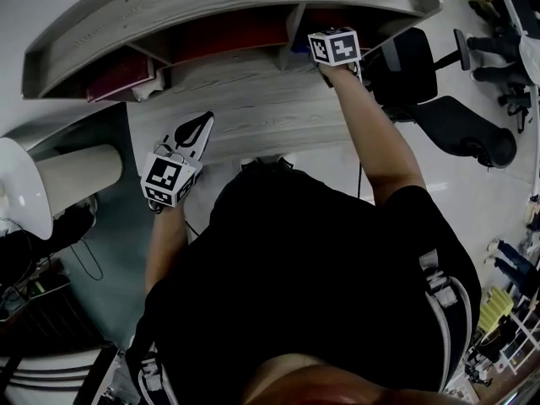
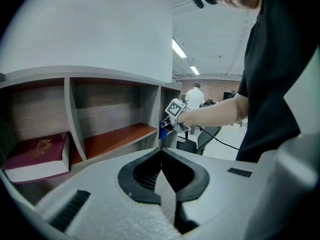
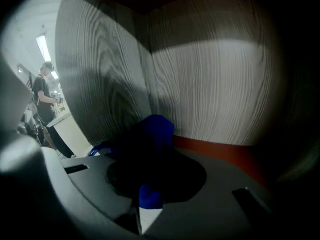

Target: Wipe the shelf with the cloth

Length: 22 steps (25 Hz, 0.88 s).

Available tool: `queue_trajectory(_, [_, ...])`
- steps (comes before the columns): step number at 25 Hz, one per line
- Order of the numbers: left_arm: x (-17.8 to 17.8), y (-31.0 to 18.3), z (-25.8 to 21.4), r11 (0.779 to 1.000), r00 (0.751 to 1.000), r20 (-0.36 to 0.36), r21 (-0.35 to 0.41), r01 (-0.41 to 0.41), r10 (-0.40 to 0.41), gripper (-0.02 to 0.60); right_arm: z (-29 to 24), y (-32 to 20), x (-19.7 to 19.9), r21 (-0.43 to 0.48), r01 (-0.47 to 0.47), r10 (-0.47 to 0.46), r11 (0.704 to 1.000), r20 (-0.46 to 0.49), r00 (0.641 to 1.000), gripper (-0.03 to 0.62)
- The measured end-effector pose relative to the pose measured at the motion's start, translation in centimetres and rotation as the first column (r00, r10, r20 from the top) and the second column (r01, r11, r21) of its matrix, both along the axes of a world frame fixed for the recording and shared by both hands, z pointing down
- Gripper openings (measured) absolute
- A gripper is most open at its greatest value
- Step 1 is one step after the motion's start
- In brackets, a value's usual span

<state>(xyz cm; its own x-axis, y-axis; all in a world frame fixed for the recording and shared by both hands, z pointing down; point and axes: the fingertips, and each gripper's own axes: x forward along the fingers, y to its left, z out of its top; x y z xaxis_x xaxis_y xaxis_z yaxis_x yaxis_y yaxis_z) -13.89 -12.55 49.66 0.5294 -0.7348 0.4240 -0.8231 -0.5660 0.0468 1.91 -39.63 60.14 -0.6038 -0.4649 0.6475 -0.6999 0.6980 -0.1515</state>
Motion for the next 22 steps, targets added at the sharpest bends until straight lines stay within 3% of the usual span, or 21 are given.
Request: queue_trajectory(22, [-1.1, -0.3, 0.2, 1.0, 1.0, -0.011, 0.0, 0.013, -0.013, 0.017, 1.5, -1.6, -1.0, -0.028, 0.013, -0.015, 1.0, -0.058, 0.998, 0.057])
